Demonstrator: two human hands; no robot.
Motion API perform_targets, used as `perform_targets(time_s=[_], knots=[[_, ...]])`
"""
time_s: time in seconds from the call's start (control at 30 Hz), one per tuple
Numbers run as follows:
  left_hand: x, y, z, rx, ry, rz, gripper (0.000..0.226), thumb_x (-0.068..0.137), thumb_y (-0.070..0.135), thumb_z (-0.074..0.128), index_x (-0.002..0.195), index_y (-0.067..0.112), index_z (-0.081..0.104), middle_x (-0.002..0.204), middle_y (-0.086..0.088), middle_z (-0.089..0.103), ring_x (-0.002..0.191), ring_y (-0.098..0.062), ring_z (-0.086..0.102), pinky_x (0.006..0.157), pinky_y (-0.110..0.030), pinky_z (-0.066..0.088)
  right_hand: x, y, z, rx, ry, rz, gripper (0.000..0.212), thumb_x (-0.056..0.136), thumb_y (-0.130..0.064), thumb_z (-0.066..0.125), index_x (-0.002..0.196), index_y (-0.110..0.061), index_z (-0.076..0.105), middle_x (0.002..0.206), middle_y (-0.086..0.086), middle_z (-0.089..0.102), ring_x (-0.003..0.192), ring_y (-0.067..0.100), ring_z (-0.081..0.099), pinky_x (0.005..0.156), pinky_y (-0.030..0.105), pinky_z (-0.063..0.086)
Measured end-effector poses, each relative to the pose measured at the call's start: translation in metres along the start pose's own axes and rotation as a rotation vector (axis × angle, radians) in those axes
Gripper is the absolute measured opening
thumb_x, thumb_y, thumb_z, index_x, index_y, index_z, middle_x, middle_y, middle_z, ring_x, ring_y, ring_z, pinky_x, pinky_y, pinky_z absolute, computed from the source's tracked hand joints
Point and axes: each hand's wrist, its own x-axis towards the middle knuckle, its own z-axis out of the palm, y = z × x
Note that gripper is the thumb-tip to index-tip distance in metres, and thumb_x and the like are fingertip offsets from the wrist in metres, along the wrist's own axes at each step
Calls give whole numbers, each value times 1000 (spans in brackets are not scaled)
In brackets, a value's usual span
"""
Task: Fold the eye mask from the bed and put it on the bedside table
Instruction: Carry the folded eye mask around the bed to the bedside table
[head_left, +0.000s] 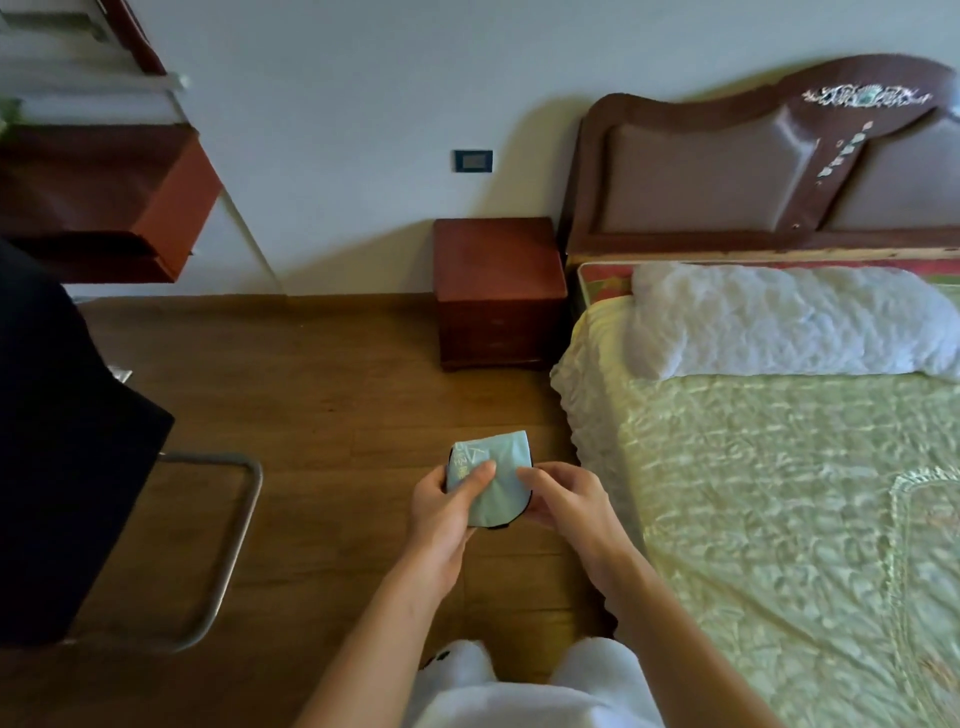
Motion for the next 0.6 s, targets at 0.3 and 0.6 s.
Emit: perform_targets(time_s=[0.3,0.6], knots=[[88,50,35,9,-15,-51,35,85,19,73,118,15,62,109,-8,71,98,-22,69,82,-37,59,97,-38,-12,45,-20,35,57,74,-52,68,112,-10,74,103,8,79,96,20,77,90,46,62],[212,126,121,28,40,-43,34,85,20,73,117,18,61,111,-7,70,103,-23,67,91,-41,57,247,-115,-60,54,-45,1,36,93,-35,66,116,-8,72,107,9,77,99,21,75,92,44,62]])
